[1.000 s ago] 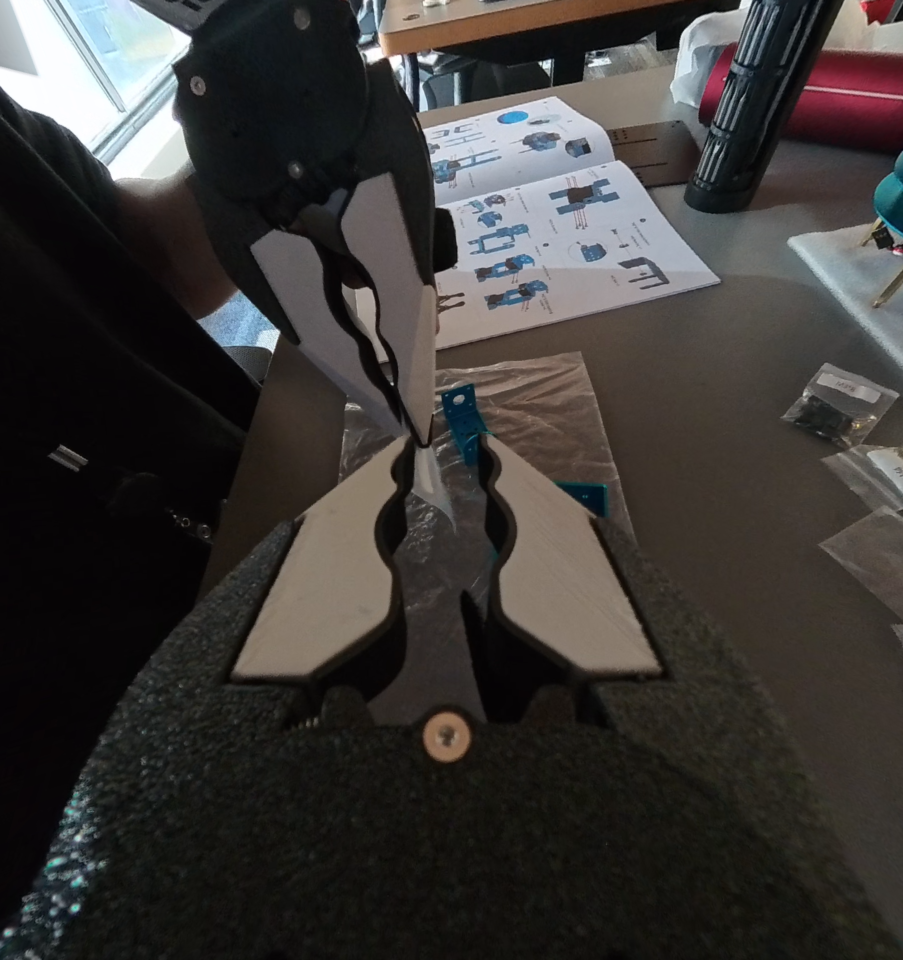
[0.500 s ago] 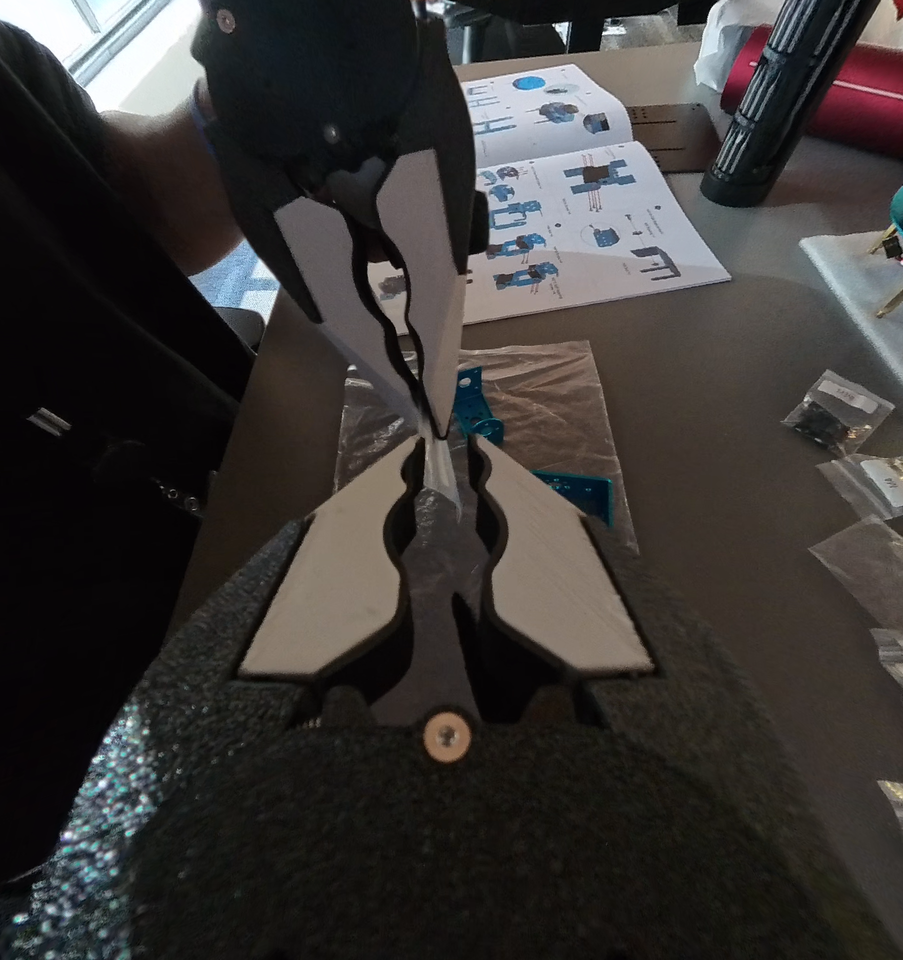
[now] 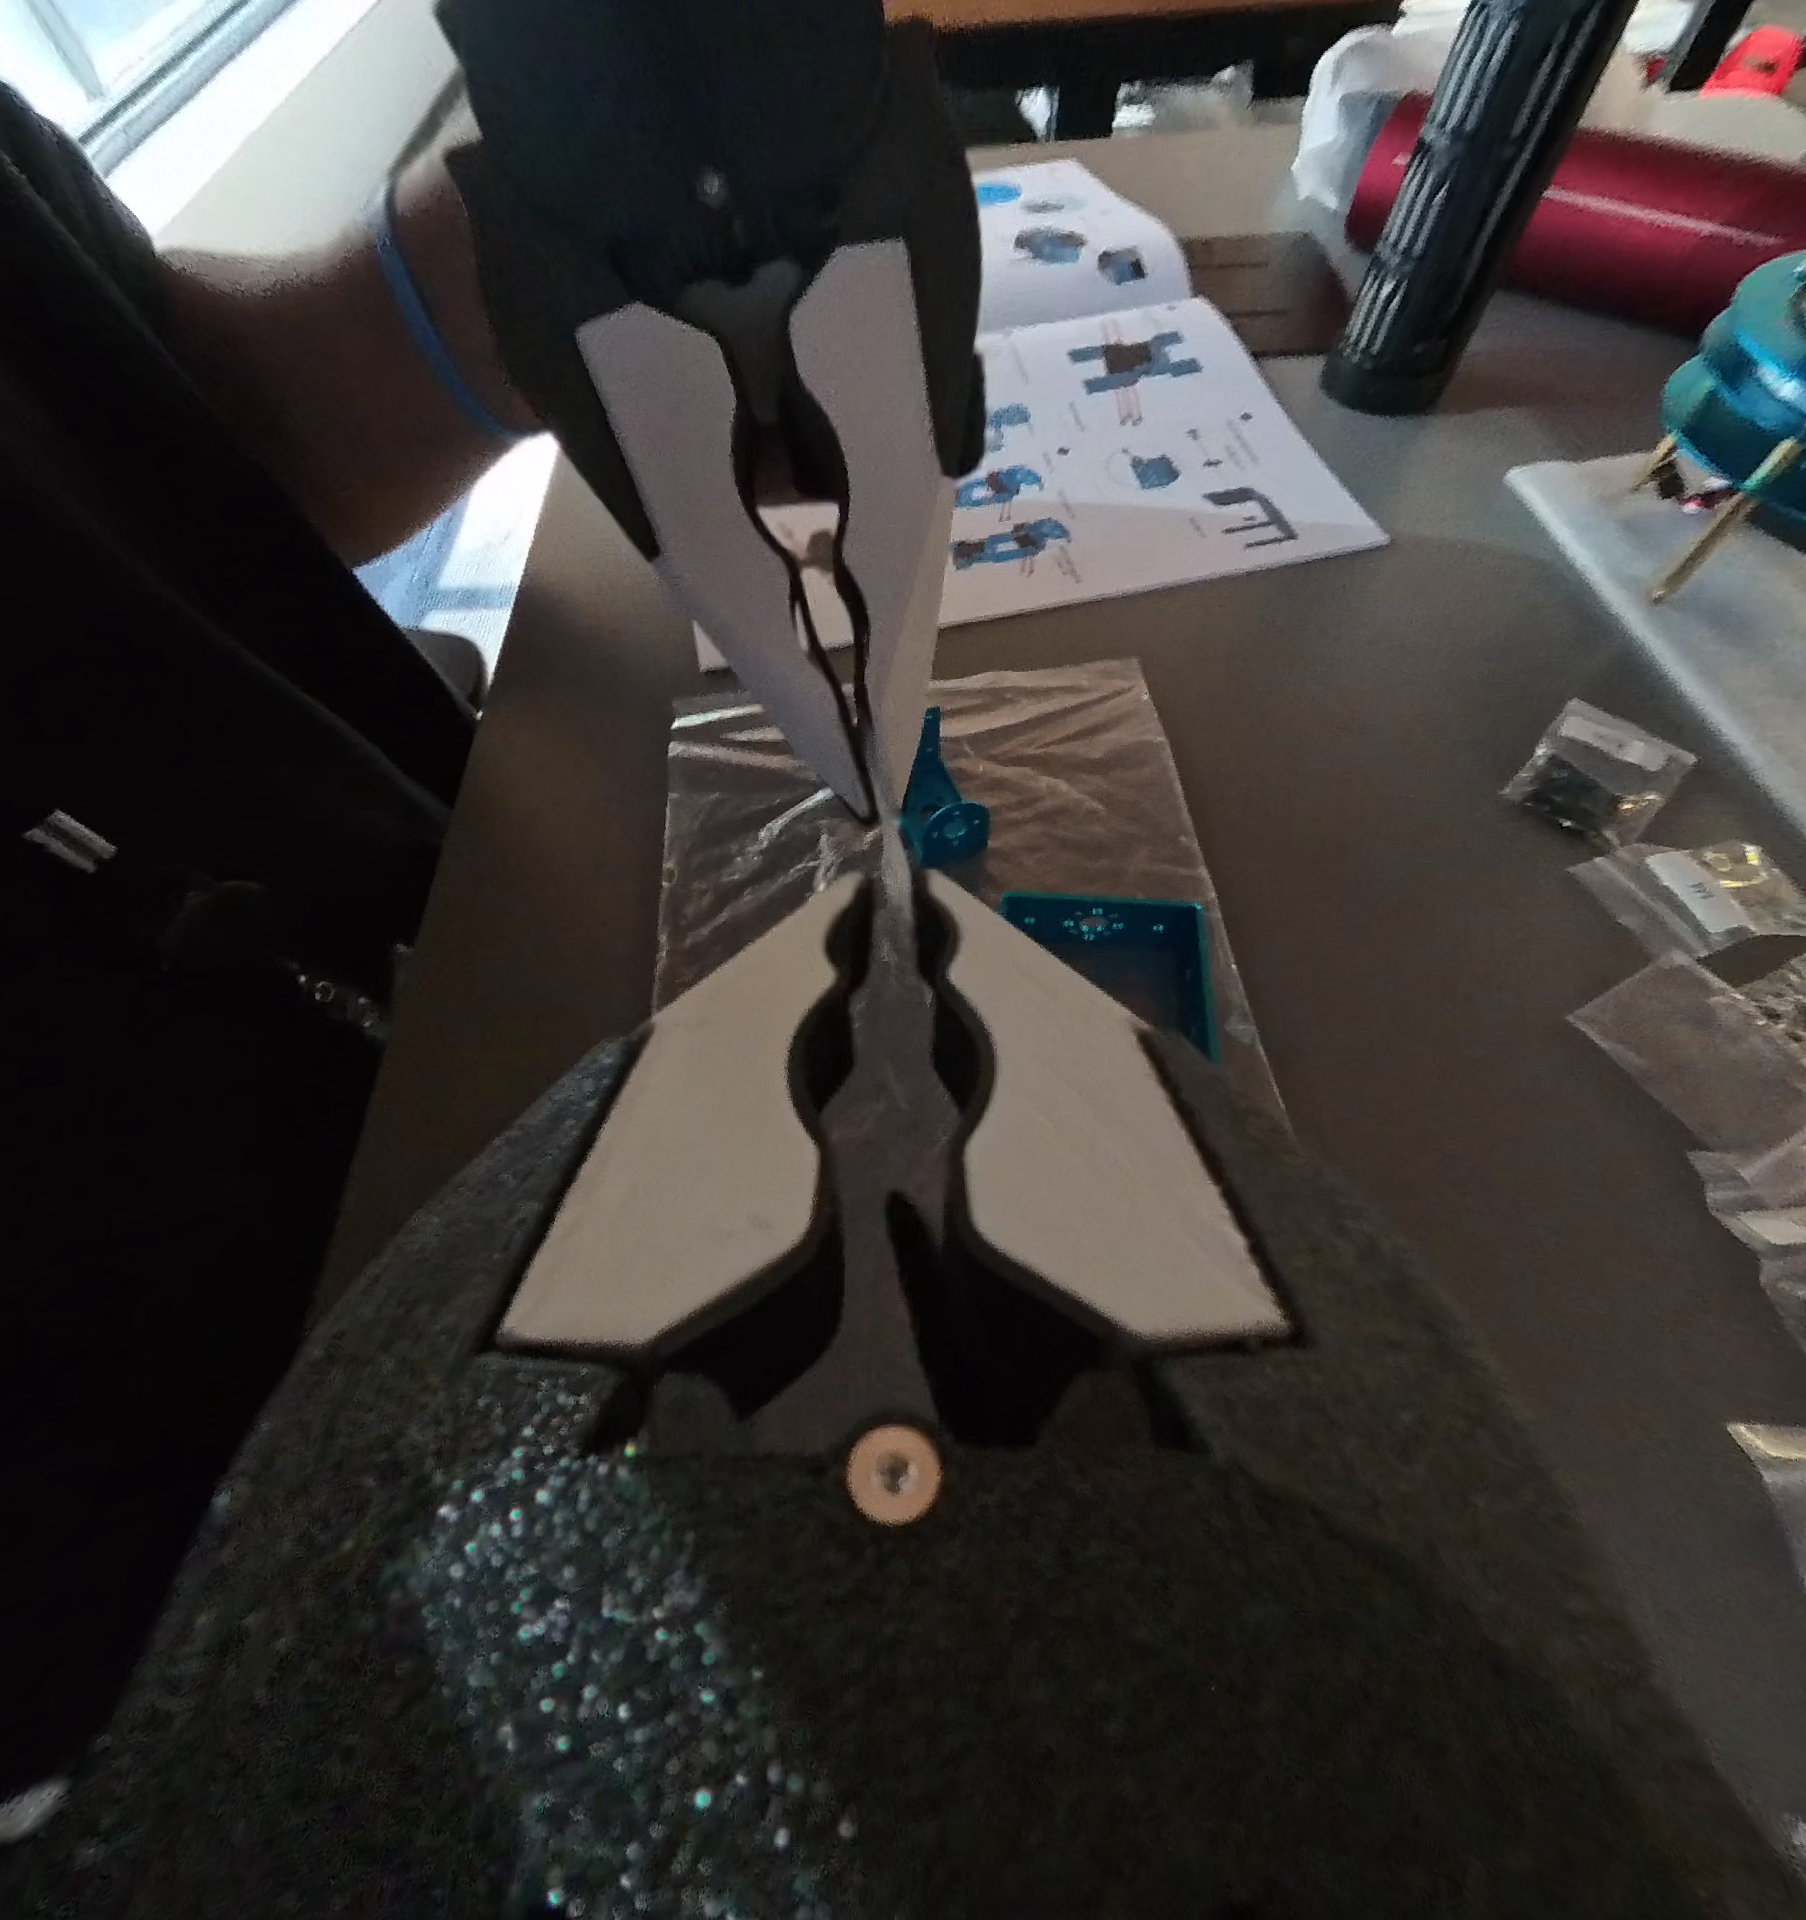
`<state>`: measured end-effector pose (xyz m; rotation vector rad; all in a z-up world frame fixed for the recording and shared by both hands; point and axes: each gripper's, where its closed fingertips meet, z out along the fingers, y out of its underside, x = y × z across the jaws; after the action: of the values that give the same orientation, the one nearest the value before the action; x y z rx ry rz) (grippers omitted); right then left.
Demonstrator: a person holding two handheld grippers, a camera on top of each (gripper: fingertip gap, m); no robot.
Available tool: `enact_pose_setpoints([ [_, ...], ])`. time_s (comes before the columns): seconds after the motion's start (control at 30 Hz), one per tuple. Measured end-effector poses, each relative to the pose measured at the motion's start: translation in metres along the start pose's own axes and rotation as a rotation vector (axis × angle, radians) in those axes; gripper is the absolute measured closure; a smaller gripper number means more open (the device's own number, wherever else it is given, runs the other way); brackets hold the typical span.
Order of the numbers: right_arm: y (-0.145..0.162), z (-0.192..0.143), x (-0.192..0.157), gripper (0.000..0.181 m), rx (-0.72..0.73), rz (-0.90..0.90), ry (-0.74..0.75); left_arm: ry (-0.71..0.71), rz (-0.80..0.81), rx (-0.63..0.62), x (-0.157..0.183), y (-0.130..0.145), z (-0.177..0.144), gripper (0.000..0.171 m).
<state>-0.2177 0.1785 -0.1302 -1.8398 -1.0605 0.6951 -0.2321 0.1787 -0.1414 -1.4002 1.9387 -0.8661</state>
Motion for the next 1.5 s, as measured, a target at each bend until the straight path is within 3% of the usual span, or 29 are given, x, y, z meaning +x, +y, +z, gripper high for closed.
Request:
enact_pose_setpoints([
  [0.17,-0.011,-0.01,0.014,0.18,0.125,0.072,0.144,-0.032,-0.107,0.094,-0.014,-0.014,-0.001,0.171],
  [0.2,-0.014,-0.011,0.018,0.18,0.159,0.117,0.18,-0.075,-0.15,0.115,-0.022,-0.016,0.0,0.165],
  [0.3,-0.016,-0.015,0.034,0.181,0.276,0.307,0.307,-0.199,-0.27,0.175,-0.036,-0.019,0.003,0.11],
  [0.37,-0.017,-0.019,0.041,0.181,0.379,0.458,0.361,-0.298,-0.278,0.203,-0.039,-0.02,0.006,0.104],
  [0.47,-0.021,-0.019,0.035,0.181,0.5,0.629,0.309,-0.453,-0.238,0.198,-0.04,-0.018,0.012,0.103],
  [0.63,-0.018,-0.012,0.028,0.181,0.444,0.61,0.333,-0.636,-0.146,0.176,-0.048,-0.021,0.011,0.103],
  [0.77,-0.014,-0.005,0.024,0.181,0.375,0.565,0.357,-0.627,-0.122,0.164,-0.046,-0.021,0.015,0.125],
  [1.03,-0.019,-0.004,0.012,0.176,0.311,0.482,0.339,-0.594,-0.129,0.212,-0.041,-0.023,0.011,0.127],
  [1.1,-0.019,-0.007,0.011,0.164,0.308,0.488,0.301,-0.593,-0.116,0.213,-0.041,-0.022,0.009,0.128],
  [1.23,-0.028,-0.024,0.016,0.163,0.442,0.614,0.168,-0.583,-0.09,0.243,-0.038,-0.023,0.005,0.128],
  [1.37,-0.033,-0.021,0.015,0.162,0.498,0.748,-0.038,-0.581,-0.004,0.263,-0.029,-0.03,0.003,0.133],
  [1.5,-0.022,-0.011,0.019,0.166,0.444,0.75,-0.025,-0.576,0.026,0.258,-0.024,-0.032,0.006,0.139],
])
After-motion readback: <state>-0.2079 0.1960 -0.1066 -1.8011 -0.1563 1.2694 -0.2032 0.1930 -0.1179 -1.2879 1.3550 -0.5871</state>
